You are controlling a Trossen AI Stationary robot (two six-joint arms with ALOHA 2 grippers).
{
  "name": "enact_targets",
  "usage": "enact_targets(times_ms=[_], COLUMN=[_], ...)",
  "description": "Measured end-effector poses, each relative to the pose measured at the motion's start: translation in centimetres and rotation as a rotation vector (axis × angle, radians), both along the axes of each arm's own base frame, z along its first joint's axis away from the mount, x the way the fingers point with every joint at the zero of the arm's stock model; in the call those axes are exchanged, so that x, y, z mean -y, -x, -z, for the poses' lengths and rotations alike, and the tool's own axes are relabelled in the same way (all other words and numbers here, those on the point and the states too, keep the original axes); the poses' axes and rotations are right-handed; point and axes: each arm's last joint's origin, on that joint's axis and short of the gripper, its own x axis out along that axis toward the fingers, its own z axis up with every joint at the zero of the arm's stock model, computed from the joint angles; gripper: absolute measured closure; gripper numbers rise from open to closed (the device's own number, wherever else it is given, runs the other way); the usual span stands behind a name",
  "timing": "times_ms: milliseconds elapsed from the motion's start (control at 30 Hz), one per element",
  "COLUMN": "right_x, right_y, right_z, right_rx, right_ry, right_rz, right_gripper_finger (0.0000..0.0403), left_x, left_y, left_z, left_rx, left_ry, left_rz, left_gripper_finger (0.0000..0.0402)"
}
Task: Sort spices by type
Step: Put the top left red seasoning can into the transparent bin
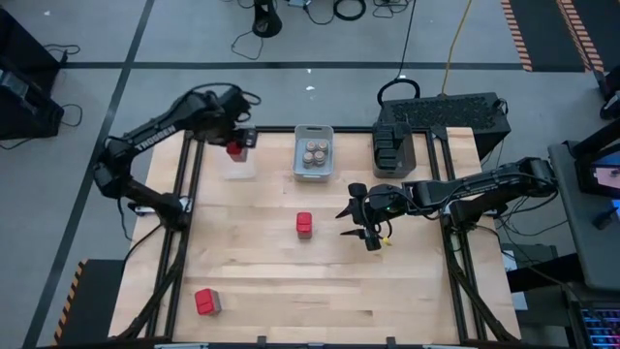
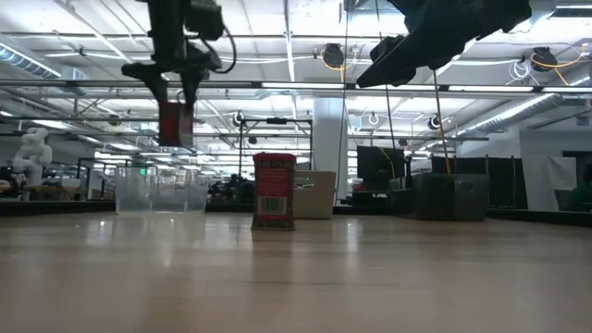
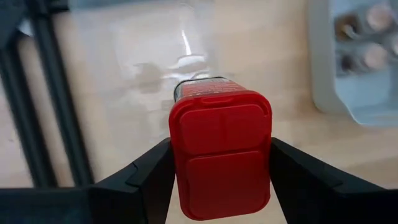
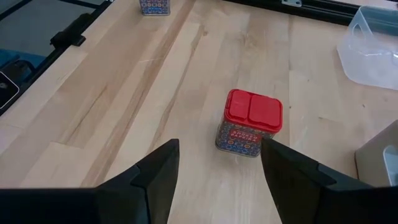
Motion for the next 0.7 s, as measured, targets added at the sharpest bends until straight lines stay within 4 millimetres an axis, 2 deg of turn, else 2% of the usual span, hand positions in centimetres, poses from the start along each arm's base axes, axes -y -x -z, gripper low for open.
enact_targets(times_ms=[200,367,567,700], right_x=[0.0,0.0,0.0,0.0], right_y=[0.0,0.0,0.0,0.0], right_z=[0.0,0.0,0.0,0.1], right_rx=[0.000,-0.001,-0.002,-0.008], right_ry=[0.000,0.000,0.000,0.001], right_rz=[0.000,0.000,0.000,0.000], right_gripper_finger=[0.0193,0.0193,0.0193,0.0193], left_x=[-3.4,-6.2,-9.4,-10.7], left_y=[2.0,2.8,3.1,3.3], left_z=[0.4,1.7,4.7,6.7], left_rx=[0.009,-0.005,-0.064,-0.107], left_ry=[-0.020,-0.012,0.054,0.127], left_rz=[-0.041,-0.052,-0.059,-0.082], left_gripper_finger=[0.0173,0.0173,0.0173,0.0173])
